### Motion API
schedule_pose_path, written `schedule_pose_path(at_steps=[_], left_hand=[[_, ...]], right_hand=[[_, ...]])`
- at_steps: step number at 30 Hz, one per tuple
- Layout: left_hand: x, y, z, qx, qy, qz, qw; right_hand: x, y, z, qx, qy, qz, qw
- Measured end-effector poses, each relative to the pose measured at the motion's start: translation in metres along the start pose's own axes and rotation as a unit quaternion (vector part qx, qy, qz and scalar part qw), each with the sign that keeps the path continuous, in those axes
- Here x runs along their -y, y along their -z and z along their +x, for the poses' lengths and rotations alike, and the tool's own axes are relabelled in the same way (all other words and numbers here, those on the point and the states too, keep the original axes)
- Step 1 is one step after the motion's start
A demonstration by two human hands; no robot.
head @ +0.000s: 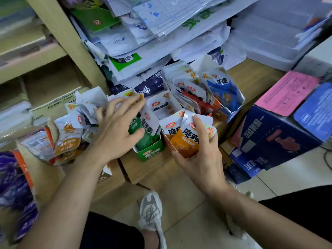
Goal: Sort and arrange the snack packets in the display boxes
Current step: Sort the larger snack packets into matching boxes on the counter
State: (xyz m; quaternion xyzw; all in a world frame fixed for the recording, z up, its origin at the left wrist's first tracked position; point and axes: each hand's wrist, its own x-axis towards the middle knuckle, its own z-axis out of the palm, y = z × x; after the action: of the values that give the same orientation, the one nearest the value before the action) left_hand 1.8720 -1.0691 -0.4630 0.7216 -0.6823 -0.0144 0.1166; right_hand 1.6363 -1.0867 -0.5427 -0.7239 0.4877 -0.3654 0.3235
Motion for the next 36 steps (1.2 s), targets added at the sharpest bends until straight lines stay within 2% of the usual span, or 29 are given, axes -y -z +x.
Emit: schedule_pose_path(at_steps=[4,7,12,17,19,22,24,31,34,36], left_hand=[[0.0,-0.005,0.003,-0.008,-0.039,0.01,0.999],[0.003,-0.007,0.011,-0.058,-0.017,0.03,0.998],[0.021,0.004,0.002,-0.14,-0.034,-0.03,0.989],[0.031,0.01,-0.008,-0.081,-0.041,-0.144,0.985],[0.03,0.01,-0.003,-0.062,-0.035,-0.094,0.993],[0.028,0.007,0.009,-0.01,-0.024,0.038,0.999],[0.025,0.005,0.016,0.006,-0.02,0.049,0.999],[0.039,0.003,0.017,-0.055,-0.027,-0.07,0.996],[0.046,0.003,0.013,-0.075,-0.029,-0.131,0.988],[0.049,0.004,0.01,-0.079,-0.033,-0.147,0.985]], right_hand=[[0.011,-0.005,0.016,0.042,0.008,-0.077,0.996],[0.018,-0.002,0.026,0.053,0.018,-0.168,0.984],[0.023,0.006,0.031,0.087,-0.008,-0.196,0.977],[0.022,0.002,0.022,0.07,0.013,-0.147,0.987],[0.021,0.0,0.017,0.069,0.025,-0.124,0.99],[0.019,-0.001,0.011,0.074,0.037,-0.104,0.991],[0.021,-0.005,0.008,0.06,0.053,-0.097,0.992],[0.034,-0.015,0.01,-0.031,0.162,-0.145,0.976],[0.039,-0.02,0.012,0.019,0.198,-0.227,0.953],[0.037,-0.025,0.013,0.058,0.181,-0.29,0.938]])
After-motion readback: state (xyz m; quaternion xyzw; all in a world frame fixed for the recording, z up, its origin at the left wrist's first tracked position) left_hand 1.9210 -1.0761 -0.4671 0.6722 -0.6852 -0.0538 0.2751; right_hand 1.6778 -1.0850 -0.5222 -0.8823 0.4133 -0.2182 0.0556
